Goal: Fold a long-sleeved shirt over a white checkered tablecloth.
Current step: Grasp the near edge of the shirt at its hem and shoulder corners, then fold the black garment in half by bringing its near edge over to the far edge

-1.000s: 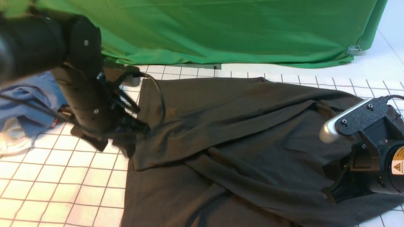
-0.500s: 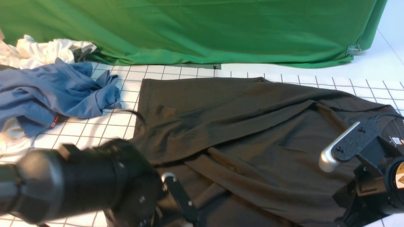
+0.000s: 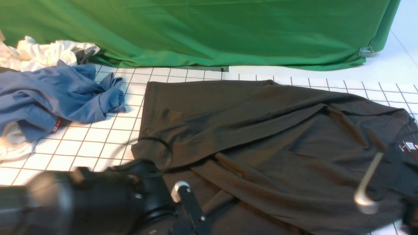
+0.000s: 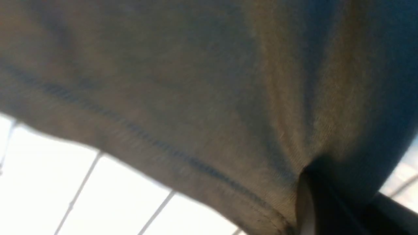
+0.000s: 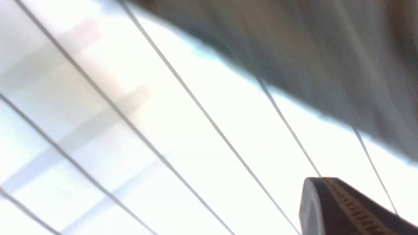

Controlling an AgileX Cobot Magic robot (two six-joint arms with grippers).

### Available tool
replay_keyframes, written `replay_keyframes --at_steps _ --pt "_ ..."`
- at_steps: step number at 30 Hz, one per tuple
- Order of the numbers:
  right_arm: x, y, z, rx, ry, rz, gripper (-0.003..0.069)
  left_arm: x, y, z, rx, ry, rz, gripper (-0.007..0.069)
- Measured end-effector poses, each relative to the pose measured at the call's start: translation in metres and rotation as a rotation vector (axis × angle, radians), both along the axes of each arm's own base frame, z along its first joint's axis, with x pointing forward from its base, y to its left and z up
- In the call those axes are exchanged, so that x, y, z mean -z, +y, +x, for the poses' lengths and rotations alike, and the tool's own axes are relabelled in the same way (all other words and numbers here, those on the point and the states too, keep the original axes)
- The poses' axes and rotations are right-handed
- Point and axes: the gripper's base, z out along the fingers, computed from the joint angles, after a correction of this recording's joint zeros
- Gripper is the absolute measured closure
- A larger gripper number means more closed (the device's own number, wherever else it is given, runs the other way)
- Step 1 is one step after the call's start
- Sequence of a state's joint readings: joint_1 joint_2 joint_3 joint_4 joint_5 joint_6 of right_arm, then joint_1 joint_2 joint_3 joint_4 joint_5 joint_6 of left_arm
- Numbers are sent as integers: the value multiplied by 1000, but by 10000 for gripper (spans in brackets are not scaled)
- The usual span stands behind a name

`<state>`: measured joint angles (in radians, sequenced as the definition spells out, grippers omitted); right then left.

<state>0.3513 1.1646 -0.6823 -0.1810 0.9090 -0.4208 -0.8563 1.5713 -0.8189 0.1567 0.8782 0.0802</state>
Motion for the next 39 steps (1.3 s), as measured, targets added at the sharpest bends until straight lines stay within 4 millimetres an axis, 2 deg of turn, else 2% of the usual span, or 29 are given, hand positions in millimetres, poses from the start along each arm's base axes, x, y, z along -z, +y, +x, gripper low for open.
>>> replay_keyframes --at_steps 4,6,9,10,11,12,14,16,18,20,23,26,27,28,29,30,35,36,39 --pt "2 -21 12 73 -69 -6 642 -29 5 -4 -21 -89 -108 661" --pt "10 -30 20 64 -76 -15 593 -42 7 -3 -39 -133 -175 661" --pt "23 -38 33 32 -76 -46 447 -51 12 3 -98 -170 -269 661" --pt "23 -38 34 27 -77 -52 424 -52 11 3 -100 -173 -278 661" --pt "33 -43 44 4 -77 -79 336 -52 15 7 -134 -172 -301 661" --pt "34 -44 45 1 -76 -87 317 -52 15 8 -136 -173 -303 661" --pt "50 -50 56 -41 -44 -137 242 -50 19 10 -156 -162 -309 660" --pt "60 -53 60 -60 -13 -163 231 -51 20 12 -169 -161 -318 659" --pt "70 -54 64 -67 10 -167 244 -51 20 12 -174 -163 -328 658" --pt "77 -52 69 -81 -3 -152 291 -51 19 13 -178 -169 -344 657" --pt "83 -50 75 -104 -28 -133 387 -52 18 14 -177 -182 -361 657" --pt "84 -49 78 -80 -54 -113 549 -57 16 17 -182 -196 -382 657" --pt "84 -49 78 -75 -54 -112 558 -57 16 18 -185 -198 -383 657" --pt "80 -49 81 -16 -72 -100 618 -62 17 22 -209 -203 -398 657" --pt "75 -49 83 23 -88 -95 629 -66 19 26 -232 -207 -407 657" --pt "74 -50 83 24 -86 -96 630 -67 20 27 -238 -209 -411 657" --pt "26 -51 105 184 -205 -70 632 -102 49 70 -438 -313 -508 657" --pt "26 -51 105 186 -203 -71 632 -104 51 72 -443 -322 -512 657" --pt "4 -47 135 212 -268 -28 634 -130 75 116 -573 -453 -601 657"
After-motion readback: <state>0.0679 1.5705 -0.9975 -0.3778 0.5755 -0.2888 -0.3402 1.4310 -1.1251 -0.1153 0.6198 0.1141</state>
